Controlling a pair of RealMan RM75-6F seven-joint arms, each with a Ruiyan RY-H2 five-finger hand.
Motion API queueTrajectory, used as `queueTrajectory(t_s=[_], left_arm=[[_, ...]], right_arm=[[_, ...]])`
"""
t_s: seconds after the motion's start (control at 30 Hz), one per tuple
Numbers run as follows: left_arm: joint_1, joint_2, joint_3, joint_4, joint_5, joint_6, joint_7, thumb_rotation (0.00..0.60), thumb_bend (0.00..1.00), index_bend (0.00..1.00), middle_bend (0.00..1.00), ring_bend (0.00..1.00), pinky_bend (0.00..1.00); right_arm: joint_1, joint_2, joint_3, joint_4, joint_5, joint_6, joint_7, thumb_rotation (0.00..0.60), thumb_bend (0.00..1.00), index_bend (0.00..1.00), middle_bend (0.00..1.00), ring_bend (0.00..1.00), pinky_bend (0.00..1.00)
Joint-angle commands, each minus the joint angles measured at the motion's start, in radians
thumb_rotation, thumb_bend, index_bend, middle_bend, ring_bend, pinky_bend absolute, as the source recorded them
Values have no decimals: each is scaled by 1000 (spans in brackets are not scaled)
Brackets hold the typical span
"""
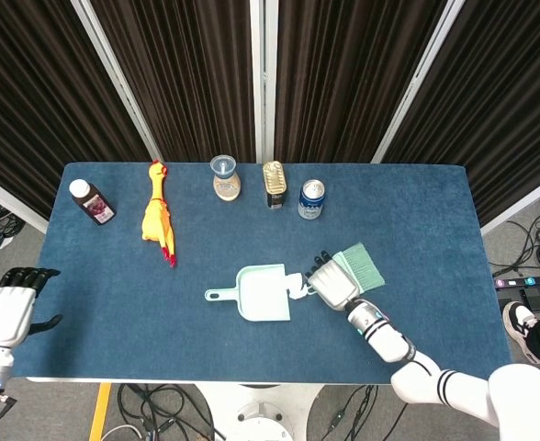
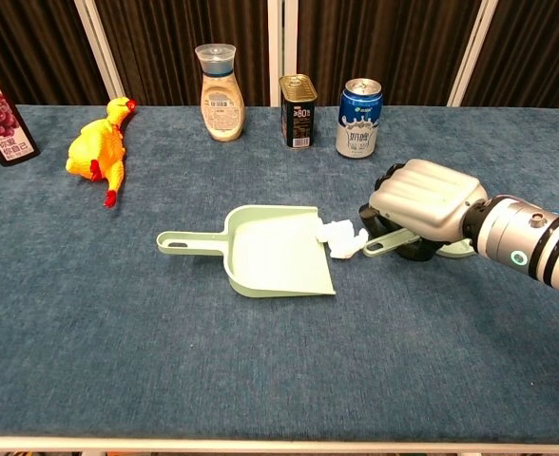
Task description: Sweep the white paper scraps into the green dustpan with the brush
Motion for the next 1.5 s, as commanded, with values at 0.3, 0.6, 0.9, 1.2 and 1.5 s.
queueTrajectory(t_s=[0.3, 0.6, 0.9, 1.2, 1.5], left_arm=[[-167, 42, -21, -65, 96, -150, -52, 600, 99, 288, 320, 228, 209], [-317, -65, -39, -81, 49, -369, -77, 600, 157, 383, 402, 308, 295], [-425, -210, -64, -59, -88, -546, 5, 600, 196, 394, 412, 345, 335], [-498, -345, -97, -6, -244, -599, 186, 600, 244, 404, 431, 372, 368], [-546, -412, -98, -3, -319, -586, 332, 600, 245, 426, 463, 395, 370]], right_arm=[[-68, 192, 62, -216, -25, 197, 273, 600, 433, 745, 584, 328, 238], [-78, 318, 121, -313, 11, 224, 393, 600, 434, 747, 585, 328, 238], [-74, 345, 120, -320, 28, 209, 408, 600, 433, 747, 585, 328, 225], [-85, 350, 107, -306, 27, 220, 430, 600, 434, 748, 585, 328, 205], [-93, 355, 101, -291, 36, 222, 453, 600, 434, 749, 586, 328, 189]])
